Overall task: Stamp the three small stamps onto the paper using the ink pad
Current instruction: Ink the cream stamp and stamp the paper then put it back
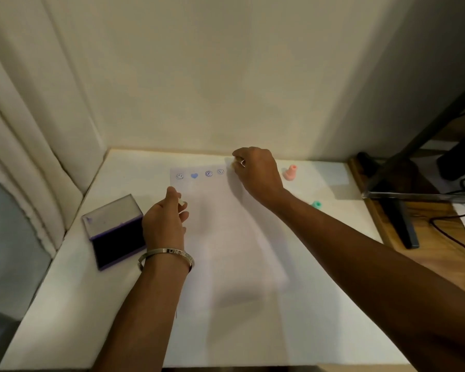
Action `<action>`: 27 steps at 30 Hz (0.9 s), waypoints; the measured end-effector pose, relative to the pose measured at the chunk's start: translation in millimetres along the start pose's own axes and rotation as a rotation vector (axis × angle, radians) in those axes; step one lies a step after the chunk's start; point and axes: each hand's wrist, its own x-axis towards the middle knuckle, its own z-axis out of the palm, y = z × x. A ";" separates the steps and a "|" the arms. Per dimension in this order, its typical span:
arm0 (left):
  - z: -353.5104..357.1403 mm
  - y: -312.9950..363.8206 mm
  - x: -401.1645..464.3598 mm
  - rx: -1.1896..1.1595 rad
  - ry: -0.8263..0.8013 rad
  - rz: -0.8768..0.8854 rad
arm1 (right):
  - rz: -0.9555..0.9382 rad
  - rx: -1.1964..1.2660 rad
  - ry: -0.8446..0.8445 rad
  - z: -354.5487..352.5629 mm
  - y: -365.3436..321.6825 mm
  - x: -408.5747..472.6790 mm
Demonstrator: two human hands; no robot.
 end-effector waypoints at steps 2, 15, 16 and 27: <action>0.0 -0.4 0.7 0.000 0.003 0.002 | 0.001 -0.034 -0.005 -0.2 -1.5 4.3; 2.1 -0.3 -0.1 -0.008 0.005 -0.002 | -0.039 -0.036 -0.038 18.5 11.0 11.4; 1.8 0.3 0.2 -0.008 0.005 -0.008 | -0.039 -0.034 -0.046 18.7 11.1 11.5; 1.5 0.0 -1.1 -0.050 -0.044 -0.015 | 0.125 0.307 0.113 -3.5 4.1 6.5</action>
